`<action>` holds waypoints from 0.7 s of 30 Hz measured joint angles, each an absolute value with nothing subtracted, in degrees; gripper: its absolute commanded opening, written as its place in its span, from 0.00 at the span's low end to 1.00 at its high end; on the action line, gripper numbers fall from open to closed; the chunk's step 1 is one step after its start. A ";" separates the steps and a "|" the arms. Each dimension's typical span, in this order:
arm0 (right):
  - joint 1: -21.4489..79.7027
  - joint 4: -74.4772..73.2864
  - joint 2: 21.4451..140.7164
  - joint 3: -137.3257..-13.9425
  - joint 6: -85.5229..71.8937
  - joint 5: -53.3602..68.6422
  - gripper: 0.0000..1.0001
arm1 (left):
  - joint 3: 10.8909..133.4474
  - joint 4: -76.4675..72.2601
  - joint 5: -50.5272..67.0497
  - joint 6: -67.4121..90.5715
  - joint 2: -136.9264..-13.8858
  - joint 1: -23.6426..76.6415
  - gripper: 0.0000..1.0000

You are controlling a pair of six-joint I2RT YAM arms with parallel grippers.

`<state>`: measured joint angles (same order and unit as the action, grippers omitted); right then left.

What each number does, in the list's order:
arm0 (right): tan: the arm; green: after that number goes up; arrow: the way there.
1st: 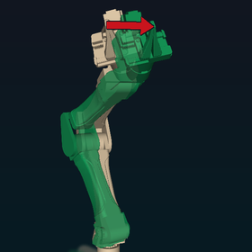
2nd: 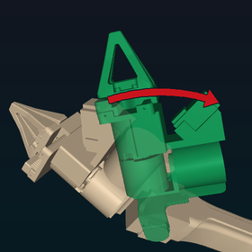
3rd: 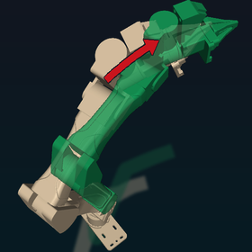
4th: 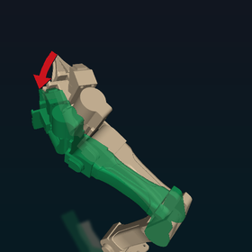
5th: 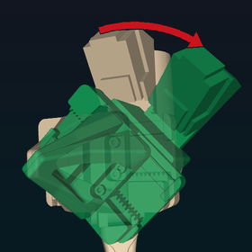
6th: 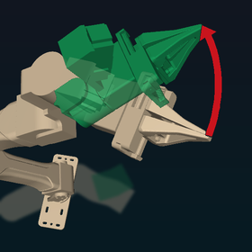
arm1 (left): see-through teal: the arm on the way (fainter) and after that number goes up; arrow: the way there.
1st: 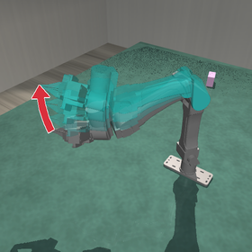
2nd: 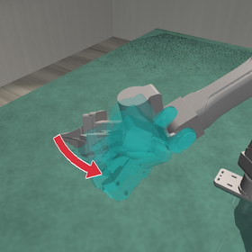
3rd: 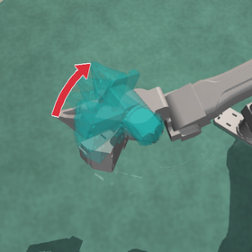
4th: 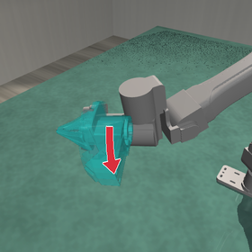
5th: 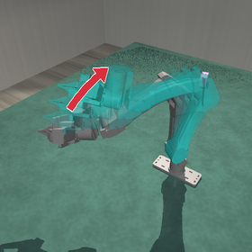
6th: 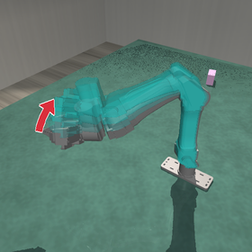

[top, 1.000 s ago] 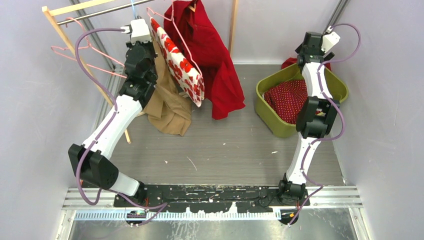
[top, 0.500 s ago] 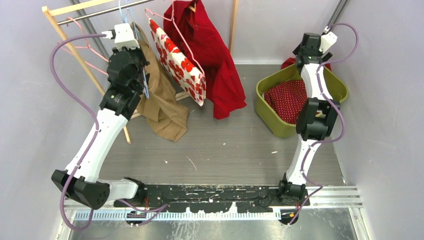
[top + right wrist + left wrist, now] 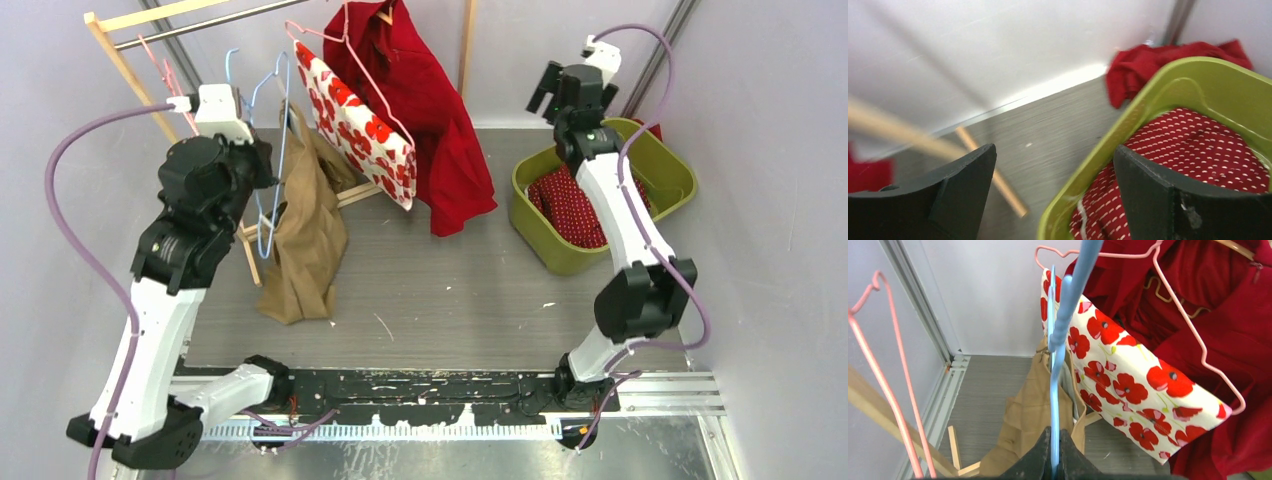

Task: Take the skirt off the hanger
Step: Pick up the hanger from the clothesline, then remove the skirt from the hanger.

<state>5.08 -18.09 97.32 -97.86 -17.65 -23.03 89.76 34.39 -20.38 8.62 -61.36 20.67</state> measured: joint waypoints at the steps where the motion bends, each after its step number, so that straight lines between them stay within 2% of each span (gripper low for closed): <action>1: 7.57 -18.33 94.70 -96.60 -16.93 -22.83 0.91 | 88.97 35.66 -19.64 8.91 -59.79 20.67 0.00; 7: 26.89 -21.04 82.02 -92.86 -12.99 -23.24 0.91 | 85.93 41.28 -16.53 10.35 -53.19 20.67 0.00; 11: 40.21 -22.92 78.85 -92.97 -11.29 -21.67 0.91 | 85.41 43.38 -13.47 11.86 -52.21 20.67 0.00; 15: 47.09 -25.15 81.38 -95.74 -10.20 -19.05 0.91 | 85.25 45.63 -10.31 12.34 -51.51 20.67 0.00; 21: 50.96 -25.43 90.67 -101.12 -10.92 -13.89 0.90 | 85.25 48.95 -7.62 13.08 -49.28 20.67 0.00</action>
<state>50.96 -25.43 90.67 -101.12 -10.92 -13.89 85.25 48.95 -7.62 13.08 -49.28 20.67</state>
